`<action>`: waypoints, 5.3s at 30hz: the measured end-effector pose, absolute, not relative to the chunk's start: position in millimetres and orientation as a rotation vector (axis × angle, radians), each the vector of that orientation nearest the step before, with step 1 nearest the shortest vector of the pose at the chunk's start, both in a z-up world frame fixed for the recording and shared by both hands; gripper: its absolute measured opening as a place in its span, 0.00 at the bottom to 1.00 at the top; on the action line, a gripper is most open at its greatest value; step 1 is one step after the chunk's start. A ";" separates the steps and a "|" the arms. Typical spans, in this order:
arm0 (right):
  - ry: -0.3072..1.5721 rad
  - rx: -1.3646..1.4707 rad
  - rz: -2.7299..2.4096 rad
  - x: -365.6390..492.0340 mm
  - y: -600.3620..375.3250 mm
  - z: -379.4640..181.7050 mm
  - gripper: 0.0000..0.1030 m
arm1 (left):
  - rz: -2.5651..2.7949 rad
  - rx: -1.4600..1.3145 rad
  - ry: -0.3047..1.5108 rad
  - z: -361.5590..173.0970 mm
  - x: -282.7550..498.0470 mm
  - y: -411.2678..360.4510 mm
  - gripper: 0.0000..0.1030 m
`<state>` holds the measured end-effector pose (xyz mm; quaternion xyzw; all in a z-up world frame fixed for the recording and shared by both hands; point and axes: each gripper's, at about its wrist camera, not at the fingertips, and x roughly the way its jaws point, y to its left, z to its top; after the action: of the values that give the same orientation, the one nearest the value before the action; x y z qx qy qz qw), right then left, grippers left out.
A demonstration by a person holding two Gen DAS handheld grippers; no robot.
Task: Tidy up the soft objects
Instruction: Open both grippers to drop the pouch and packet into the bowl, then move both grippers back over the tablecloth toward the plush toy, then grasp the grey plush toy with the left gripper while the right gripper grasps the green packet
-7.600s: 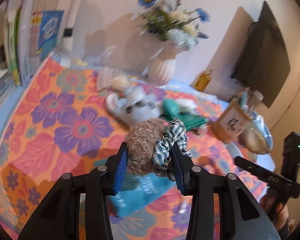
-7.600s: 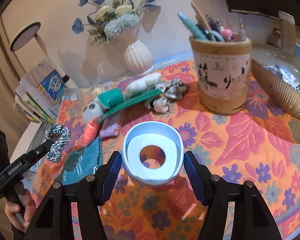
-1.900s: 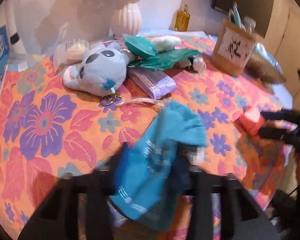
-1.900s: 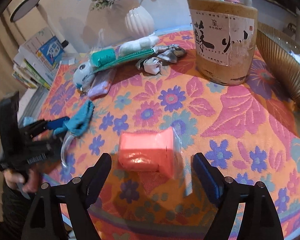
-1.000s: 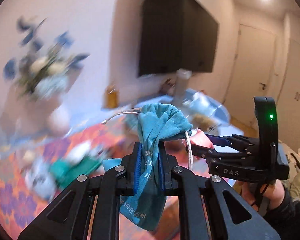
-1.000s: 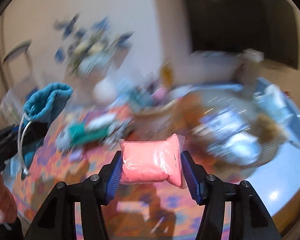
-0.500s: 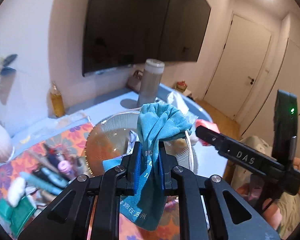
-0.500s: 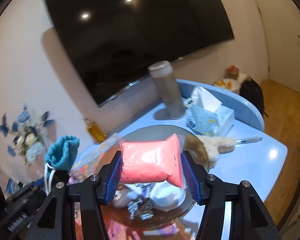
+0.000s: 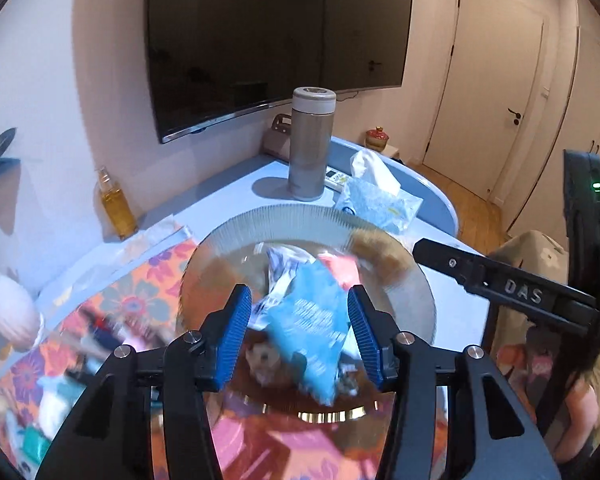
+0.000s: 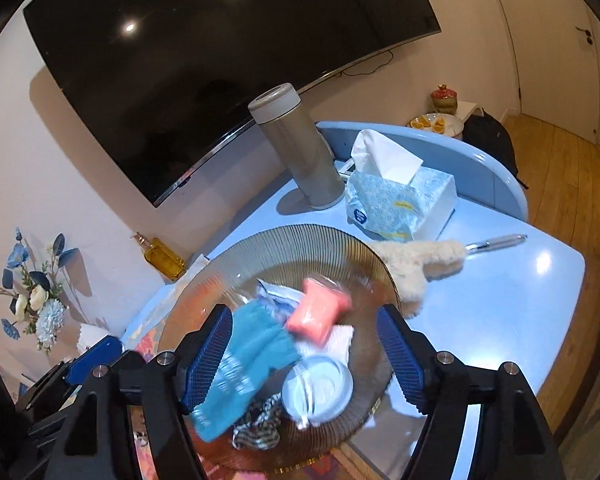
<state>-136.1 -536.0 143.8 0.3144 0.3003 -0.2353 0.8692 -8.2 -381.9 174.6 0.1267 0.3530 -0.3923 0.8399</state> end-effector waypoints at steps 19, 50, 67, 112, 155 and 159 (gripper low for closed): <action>0.668 0.407 -0.057 -99.5 -308.9 150.3 0.96 | -0.312 0.231 0.626 213.7 -85.2 -75.0 0.77; 0.832 0.418 0.116 -43.4 -209.6 22.7 0.96 | -0.087 -0.071 0.740 54.8 -22.0 13.8 0.99; 0.891 0.434 0.124 -39.0 -200.9 25.9 0.96 | -0.184 -0.109 0.842 35.2 -12.3 12.4 0.99; 1.035 0.109 0.616 -70.5 -147.3 62.3 0.14 | -0.334 -0.201 0.760 71.9 -33.0 17.0 0.64; 0.914 0.001 0.253 -35.1 -97.8 22.2 0.34 | -0.112 -0.355 0.616 47.8 -60.4 52.0 0.65; 0.891 0.156 0.299 -50.3 -120.3 34.0 0.25 | -0.122 -0.352 0.625 48.1 -61.1 50.4 0.66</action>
<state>-50.3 -120.3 34.0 0.0749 0.4290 0.1440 0.8886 -61.1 50.4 48.1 -0.1723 0.3057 -0.0596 0.9345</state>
